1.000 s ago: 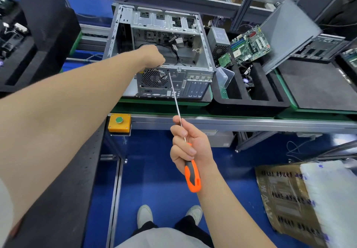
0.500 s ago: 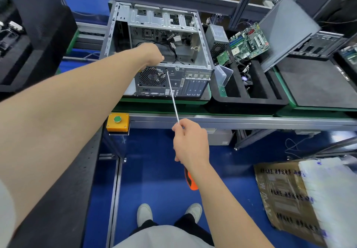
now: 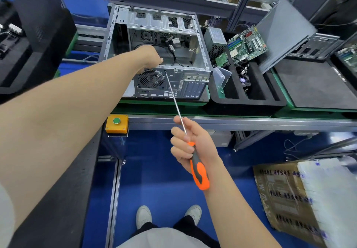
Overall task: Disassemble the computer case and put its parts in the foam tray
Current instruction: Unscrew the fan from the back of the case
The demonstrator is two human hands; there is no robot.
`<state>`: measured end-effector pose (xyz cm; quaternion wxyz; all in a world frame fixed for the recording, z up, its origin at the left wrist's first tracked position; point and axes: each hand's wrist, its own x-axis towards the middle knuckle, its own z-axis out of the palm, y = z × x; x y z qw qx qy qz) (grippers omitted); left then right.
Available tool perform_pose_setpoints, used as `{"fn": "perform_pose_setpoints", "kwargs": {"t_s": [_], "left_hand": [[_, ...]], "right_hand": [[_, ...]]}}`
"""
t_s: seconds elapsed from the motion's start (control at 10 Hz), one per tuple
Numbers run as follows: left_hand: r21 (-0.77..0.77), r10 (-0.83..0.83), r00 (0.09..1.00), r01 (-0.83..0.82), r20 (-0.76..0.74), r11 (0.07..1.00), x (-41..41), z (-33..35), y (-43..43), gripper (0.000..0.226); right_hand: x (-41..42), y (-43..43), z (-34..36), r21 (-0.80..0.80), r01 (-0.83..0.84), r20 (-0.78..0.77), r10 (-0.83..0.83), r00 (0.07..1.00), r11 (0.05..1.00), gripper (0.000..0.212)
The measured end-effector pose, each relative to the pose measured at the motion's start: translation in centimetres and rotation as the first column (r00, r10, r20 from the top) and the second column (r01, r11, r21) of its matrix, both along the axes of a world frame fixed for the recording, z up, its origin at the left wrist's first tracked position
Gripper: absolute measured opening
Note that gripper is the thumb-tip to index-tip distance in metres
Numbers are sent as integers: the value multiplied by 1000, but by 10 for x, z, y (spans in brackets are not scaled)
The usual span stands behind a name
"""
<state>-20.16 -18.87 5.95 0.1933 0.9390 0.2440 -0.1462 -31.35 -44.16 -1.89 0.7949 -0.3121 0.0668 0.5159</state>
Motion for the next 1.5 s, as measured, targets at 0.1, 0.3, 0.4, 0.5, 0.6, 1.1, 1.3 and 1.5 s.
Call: {"fn": "perform_pose_setpoints", "kwargs": {"t_s": [0.1, 0.3, 0.4, 0.5, 0.6, 1.1, 1.3, 1.5], "left_hand": [[-35, -19, 1000, 19, 5, 999, -3, 4, 6, 57], [-138, -62, 991, 79, 121, 987, -7, 6, 15, 29], [-160, -48, 988, 72, 148, 984, -4, 4, 17, 27], [-161, -28, 986, 55, 164, 985, 1, -2, 20, 25], [-164, -15, 985, 43, 172, 986, 6, -7, 22, 26], [-90, -45, 990, 57, 135, 994, 6, -11, 23, 39], [-120, -29, 989, 47, 147, 992, 7, -13, 23, 40], [-124, -32, 986, 52, 161, 991, 8, -15, 25, 28]], "right_hand": [[-1, 5, 7, 189, 61, -215, -19, 976, 980, 28], [-8, 16, 11, 244, 139, -333, -52, 942, 960, 32], [-10, 23, 8, 270, 177, -405, -55, 913, 947, 29], [-11, 31, 9, -70, 136, -24, -138, 990, 988, 20], [-11, 34, 5, -387, 166, 361, -17, 933, 907, 23], [7, 14, 2, -723, 436, 691, 572, 443, 535, 18], [8, 11, -4, -409, 56, 422, 135, 896, 911, 23], [12, 7, -5, 304, 68, -330, 38, 943, 950, 29]]}}
